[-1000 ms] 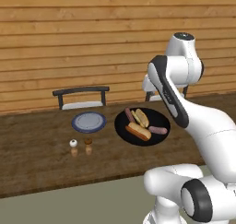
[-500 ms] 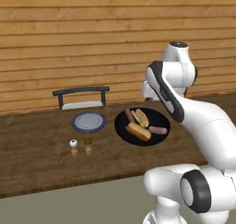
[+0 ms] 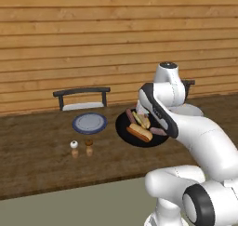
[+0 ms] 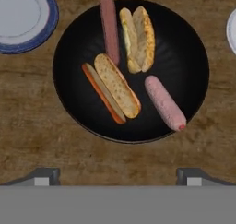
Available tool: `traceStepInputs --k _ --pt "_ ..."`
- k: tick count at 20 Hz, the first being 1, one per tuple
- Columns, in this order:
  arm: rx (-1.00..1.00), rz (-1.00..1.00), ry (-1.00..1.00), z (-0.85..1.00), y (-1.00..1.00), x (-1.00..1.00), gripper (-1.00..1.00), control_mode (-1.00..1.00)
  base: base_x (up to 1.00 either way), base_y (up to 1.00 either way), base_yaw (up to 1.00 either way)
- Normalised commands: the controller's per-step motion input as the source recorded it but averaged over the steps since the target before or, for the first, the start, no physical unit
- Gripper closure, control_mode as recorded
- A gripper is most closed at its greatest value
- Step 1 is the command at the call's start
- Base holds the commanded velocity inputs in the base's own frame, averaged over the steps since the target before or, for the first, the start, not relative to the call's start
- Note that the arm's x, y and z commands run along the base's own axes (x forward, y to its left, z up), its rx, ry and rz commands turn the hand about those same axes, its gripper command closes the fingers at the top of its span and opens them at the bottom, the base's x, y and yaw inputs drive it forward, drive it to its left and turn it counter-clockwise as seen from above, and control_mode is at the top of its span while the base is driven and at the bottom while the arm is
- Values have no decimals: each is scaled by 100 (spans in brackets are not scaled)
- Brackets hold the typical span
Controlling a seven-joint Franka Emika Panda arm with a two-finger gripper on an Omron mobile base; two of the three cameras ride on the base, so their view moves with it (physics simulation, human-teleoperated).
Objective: Place one bun and one sausage from the bowl on each plate.
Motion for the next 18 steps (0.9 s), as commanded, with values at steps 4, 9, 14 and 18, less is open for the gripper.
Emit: traceStepInputs --k 4,9,14,18 --pt "0 6 0 -17 4 2 -100 -100 0 0 0" --pt "0 10 -3 -38 -2 1 -100 -100 0 0 0" --pt "0 11 -8 -49 0 3 -100 -100 0 0 0" --pt "-1 0 -5 -31 0 17 -100 -100 0 0 0"
